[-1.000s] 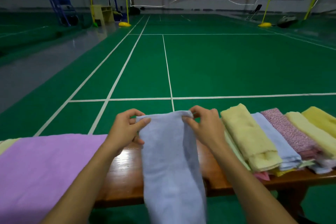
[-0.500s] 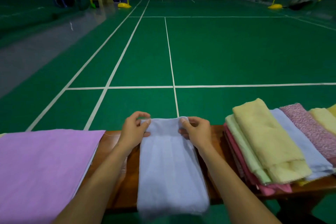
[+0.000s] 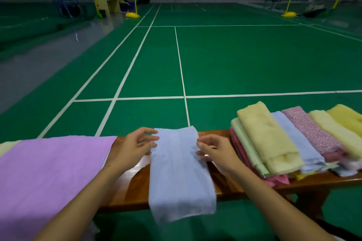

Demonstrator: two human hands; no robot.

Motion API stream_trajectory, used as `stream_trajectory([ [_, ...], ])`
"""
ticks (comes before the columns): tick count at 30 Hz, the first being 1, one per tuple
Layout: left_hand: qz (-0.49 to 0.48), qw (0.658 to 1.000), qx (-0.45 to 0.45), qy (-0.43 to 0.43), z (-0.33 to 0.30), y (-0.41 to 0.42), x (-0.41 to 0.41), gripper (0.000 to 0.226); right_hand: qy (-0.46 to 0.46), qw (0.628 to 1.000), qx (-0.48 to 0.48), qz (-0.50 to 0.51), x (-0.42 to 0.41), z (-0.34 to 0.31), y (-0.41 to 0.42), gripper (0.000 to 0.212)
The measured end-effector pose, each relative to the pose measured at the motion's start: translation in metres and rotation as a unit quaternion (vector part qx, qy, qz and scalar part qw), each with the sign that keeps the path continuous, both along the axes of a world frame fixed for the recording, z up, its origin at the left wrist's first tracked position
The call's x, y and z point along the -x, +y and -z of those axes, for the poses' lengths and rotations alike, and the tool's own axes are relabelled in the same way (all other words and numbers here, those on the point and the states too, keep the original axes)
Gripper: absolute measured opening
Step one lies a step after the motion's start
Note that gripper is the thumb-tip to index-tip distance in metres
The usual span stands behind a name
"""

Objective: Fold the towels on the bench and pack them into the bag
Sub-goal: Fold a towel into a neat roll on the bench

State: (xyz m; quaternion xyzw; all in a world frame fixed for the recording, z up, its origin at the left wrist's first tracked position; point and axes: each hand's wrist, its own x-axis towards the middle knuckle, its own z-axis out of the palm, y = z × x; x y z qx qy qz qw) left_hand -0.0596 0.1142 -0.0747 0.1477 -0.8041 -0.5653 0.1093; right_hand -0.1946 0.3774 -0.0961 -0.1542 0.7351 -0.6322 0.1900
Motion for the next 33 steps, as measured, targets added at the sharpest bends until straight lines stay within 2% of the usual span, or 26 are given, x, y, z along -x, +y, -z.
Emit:
stream_trajectory([
  [4, 0.059, 0.996, 0.062, -0.034, 0.005, 0.018, -0.03, 0.025, -0.043, 0.997, 0.0, -0.057, -0.031, 0.002, 0.026, 0.011],
  [7, 0.099, 0.984, 0.132, -0.065, 0.016, 0.025, -0.045, 0.023, -0.007, 0.993, -0.04, -0.107, -0.041, 0.005, 0.035, 0.012],
  [11, 0.136, 0.946, 0.278, -0.092, 0.022, 0.027, -0.049, 0.021, 0.004, 0.989, -0.061, -0.137, -0.037, 0.009, 0.031, 0.008],
  [16, 0.14, 0.924, 0.342, -0.092, 0.03, 0.018, -0.034, 0.013, 0.052, 0.988, -0.071, -0.126, -0.023, 0.017, 0.015, 0.004],
  [23, 0.148, 0.918, 0.365, -0.048, 0.04, 0.0, -0.013, 0.017, 0.074, 0.982, -0.099, -0.144, -0.004, 0.017, -0.002, 0.006],
  [26, 0.16, 0.919, 0.359, -0.011, 0.035, 0.001, -0.015, 0.022, 0.118, 0.974, -0.101, -0.164, -0.002, 0.015, 0.004, 0.008],
  [29, 0.196, 0.916, 0.349, -0.018, 0.027, 0.005, -0.023, 0.026, 0.204, 0.945, -0.146, -0.209, -0.001, 0.006, 0.018, 0.015],
  [33, 0.218, 0.903, 0.366, -0.052, 0.027, 0.004, -0.037, 0.045, 0.21, 0.913, -0.192, -0.291, -0.008, -0.005, 0.039, 0.023],
])
